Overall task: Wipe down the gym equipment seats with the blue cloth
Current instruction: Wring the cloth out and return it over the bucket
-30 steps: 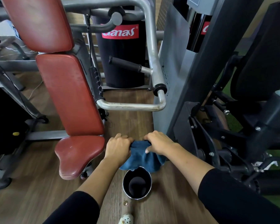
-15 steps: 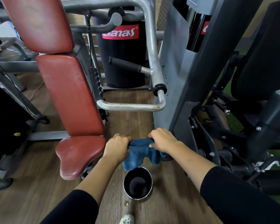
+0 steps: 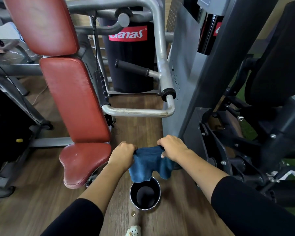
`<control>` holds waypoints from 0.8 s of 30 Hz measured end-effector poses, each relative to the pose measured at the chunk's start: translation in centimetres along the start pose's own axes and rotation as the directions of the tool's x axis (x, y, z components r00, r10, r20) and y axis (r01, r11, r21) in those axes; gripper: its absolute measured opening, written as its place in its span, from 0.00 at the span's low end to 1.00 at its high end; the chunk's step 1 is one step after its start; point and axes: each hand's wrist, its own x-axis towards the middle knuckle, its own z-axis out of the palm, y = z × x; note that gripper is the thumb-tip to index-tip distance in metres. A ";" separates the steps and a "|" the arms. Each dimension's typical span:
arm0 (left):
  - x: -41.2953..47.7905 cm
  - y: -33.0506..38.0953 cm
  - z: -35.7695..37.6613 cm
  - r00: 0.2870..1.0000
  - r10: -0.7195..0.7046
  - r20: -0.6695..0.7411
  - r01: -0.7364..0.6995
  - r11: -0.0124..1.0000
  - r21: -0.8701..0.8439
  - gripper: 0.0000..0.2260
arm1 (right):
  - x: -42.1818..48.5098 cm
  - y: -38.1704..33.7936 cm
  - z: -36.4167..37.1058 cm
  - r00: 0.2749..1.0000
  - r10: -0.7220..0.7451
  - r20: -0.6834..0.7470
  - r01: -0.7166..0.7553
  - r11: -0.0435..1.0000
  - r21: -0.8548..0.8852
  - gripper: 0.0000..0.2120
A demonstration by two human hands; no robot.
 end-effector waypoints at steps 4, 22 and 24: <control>0.0 -0.1 0.2 1.000 0.003 -0.019 -0.003 1.000 0.006 0.07 | -0.2 0.1 0.2 1.000 -0.017 -0.008 0.017 1.000 0.014 0.09; -2.1 0.1 5.5 0.998 -0.001 0.057 0.000 1.000 0.028 0.09 | -2.2 1.1 4.1 0.993 -0.118 0.004 0.118 0.993 0.003 0.10; -3.0 -0.2 7.4 0.995 0.002 0.098 -0.005 1.000 0.024 0.09 | -2.4 1.1 5.8 0.990 -0.140 0.020 0.140 0.990 -0.010 0.11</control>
